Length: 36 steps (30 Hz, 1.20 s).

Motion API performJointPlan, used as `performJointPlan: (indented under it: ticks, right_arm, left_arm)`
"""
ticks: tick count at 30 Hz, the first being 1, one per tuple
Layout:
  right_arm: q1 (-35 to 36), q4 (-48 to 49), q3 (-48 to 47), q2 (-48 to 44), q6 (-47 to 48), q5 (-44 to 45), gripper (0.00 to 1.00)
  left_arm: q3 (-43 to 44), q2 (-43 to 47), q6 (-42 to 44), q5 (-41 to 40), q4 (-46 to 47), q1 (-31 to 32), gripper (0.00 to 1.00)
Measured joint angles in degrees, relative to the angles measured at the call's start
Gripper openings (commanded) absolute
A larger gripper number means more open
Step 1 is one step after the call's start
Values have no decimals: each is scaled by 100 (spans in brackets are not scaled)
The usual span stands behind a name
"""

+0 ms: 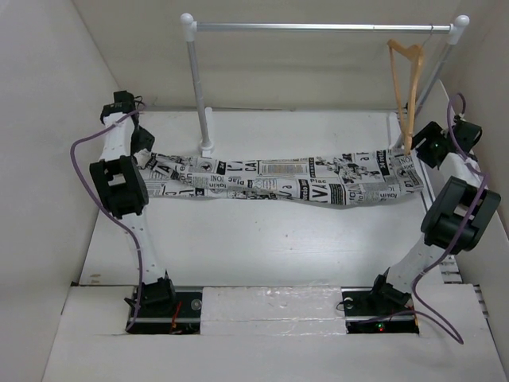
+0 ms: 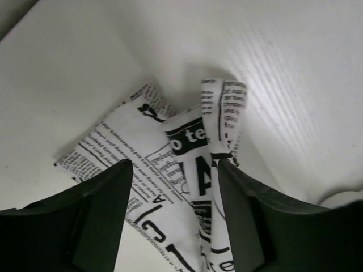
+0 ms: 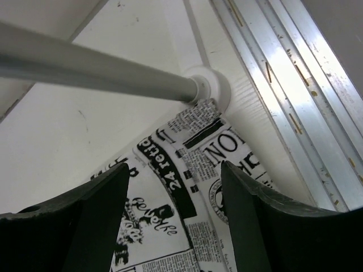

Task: Place the trousers on the hanger
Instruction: Fold the trousers

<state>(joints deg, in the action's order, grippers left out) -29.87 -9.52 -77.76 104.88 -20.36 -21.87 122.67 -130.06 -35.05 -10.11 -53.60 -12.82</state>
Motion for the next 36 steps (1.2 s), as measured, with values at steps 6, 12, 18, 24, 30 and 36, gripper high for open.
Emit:
performJointPlan:
  ticks: [6, 12, 18, 24, 30, 36]
  right_arm:
    - [26, -31, 688, -809, 197, -4, 69]
    - [20, -20, 1075, -1405, 271, 101, 14]
    - [323, 142, 1679, -2120, 109, 48, 0]
    - [1113, 101, 2153, -3038, 125, -136, 10]
    - [1703, -52, 2170, -3366, 409, -256, 28]
    - [2557, -232, 2503, -3630, 756, -372, 32]
  left_arm:
    - [-1346, 763, 68, -282, 203, -203, 61]
    - [-3585, 2688, 66, 13, 1355, -267, 43]
    - [-3727, 2461, 7, 1086, 2212, -267, 8]
    - [-3576, 1270, -103, 1722, 2564, -269, 7]
    - [-3530, 1161, -295, 1847, 2638, -343, 18]
    - [-3532, 1161, -354, 1919, 2830, -380, 25]
